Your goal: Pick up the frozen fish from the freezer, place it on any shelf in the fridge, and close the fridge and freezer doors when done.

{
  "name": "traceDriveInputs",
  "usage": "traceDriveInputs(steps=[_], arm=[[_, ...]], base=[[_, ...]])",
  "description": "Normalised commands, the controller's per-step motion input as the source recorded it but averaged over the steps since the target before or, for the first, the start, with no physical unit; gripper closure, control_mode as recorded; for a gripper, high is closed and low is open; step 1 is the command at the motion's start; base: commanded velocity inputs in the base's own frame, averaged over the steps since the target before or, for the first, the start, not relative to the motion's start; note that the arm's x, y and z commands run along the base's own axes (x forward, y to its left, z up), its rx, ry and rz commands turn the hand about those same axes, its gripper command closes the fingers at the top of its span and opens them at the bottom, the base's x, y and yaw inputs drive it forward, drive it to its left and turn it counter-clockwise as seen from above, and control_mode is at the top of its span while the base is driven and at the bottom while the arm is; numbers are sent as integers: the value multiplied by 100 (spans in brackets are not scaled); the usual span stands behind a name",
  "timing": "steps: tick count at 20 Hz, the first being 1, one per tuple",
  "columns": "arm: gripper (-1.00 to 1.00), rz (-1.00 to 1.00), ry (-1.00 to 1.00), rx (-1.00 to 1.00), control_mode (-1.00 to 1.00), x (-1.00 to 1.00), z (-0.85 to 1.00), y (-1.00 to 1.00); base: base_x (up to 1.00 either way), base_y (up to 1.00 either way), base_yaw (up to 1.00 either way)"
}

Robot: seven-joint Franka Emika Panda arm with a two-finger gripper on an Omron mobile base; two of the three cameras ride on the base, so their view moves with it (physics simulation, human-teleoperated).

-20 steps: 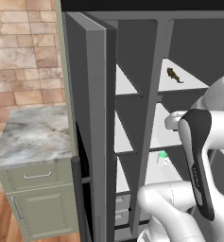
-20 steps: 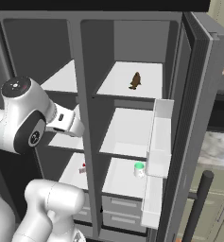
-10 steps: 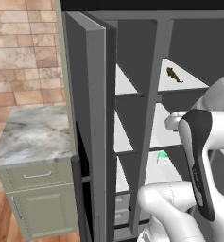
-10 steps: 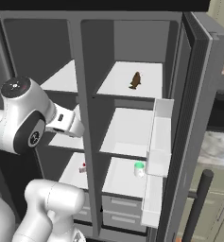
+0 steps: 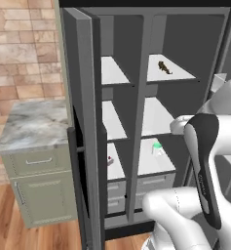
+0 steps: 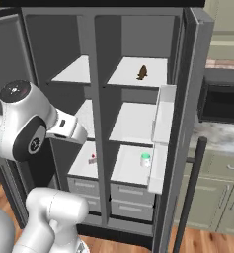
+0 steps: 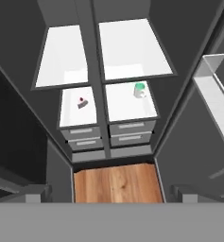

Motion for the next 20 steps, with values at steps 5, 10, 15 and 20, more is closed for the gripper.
traceDriveInputs(steps=[5,10,15,20], arm=[[-100,0,0,0,100,0,0,0],[-100,0,0,0,100,0,0,0],[-100,0,0,0,100,0,0,0],[-100,0,0,0,100,0,0,0]], base=[[-35,-32,-3],[-44,-7,-1],[-49,-9,-3],[-35,-7,-4]])
